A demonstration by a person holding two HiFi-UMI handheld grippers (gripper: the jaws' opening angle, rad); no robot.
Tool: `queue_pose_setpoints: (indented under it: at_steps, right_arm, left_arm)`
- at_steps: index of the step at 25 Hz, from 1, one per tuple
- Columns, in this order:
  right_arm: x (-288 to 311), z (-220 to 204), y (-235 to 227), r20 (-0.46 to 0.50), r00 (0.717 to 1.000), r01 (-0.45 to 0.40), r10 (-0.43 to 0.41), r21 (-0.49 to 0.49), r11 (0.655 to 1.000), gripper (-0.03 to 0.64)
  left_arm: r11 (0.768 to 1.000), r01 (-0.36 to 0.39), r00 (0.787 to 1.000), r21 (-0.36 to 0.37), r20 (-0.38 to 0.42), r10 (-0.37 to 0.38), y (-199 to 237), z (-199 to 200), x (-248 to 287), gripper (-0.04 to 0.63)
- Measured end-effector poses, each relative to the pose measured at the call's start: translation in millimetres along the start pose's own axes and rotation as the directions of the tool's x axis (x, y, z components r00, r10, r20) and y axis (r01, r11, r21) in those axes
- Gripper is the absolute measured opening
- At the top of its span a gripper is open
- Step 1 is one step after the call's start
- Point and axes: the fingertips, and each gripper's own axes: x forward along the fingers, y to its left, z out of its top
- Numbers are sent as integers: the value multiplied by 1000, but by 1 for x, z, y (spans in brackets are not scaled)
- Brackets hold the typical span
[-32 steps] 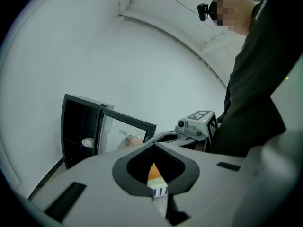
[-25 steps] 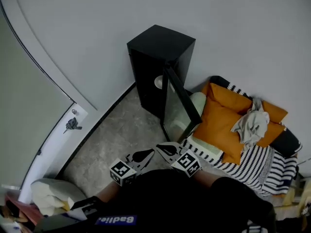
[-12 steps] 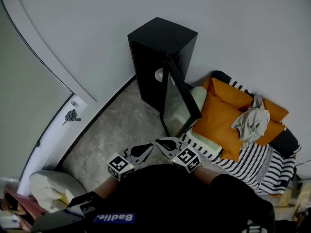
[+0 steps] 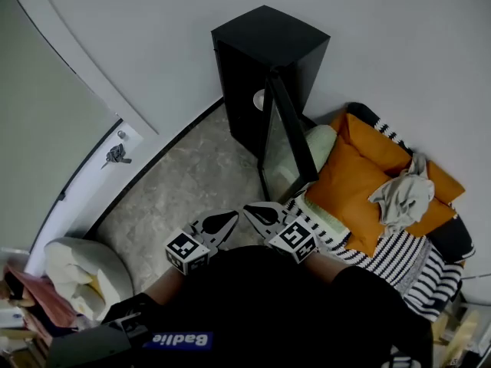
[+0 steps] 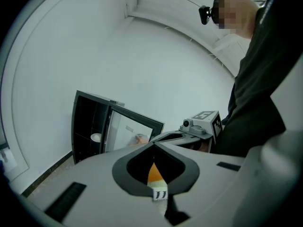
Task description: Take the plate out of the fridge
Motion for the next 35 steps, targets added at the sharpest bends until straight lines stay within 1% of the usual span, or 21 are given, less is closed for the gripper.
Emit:
queue_pose_setpoints:
  at_steps: [4,7,11,13,16,18,20,23,30,35]
  right_arm:
    - [1,-3,-5,-5,999,-49,49,-7,999,11]
    - [9,-5,-12,-12,998,-62,62,11,998,11]
    - [33,-1,-22,-30,997,-67,67,7,998,11]
    - [47,2,-29,-42,998,-53,53,12,999,11]
    - [71,10,-45,-48,999,-5,6,25,1000,11]
    - [89,16,-58,-51,998,31,-29,40,999,11]
    - [109,21,-69,-56,997,64,-61,56,996,11]
    - [135,31,-86,-63,991,123,-118,79,989,11]
    - [176,52,-116,-88,963,266,-256,122,956,11]
    - [184,57,-126,-113,941,333,-319,135,933,11]
  left_arm:
    - [999,-40,999,-15,10,40,0,-1,7,6]
    - [998,-55,998,-33,7,56,8,-2,9,6]
    - [998,-58,998,-38,19,59,35,1,5,6]
    - [997,-51,998,-55,29,52,53,6,4,6]
    - [996,-24,999,-87,46,28,84,21,3,6]
    - [996,6,999,-88,53,-1,108,29,4,6]
    - [997,42,998,-69,49,-39,131,34,4,6]
    - [994,106,994,-37,23,-105,164,35,5,6]
    - [975,220,975,-35,14,-220,223,51,7,6]
    - [963,262,965,-61,16,-262,249,53,13,6]
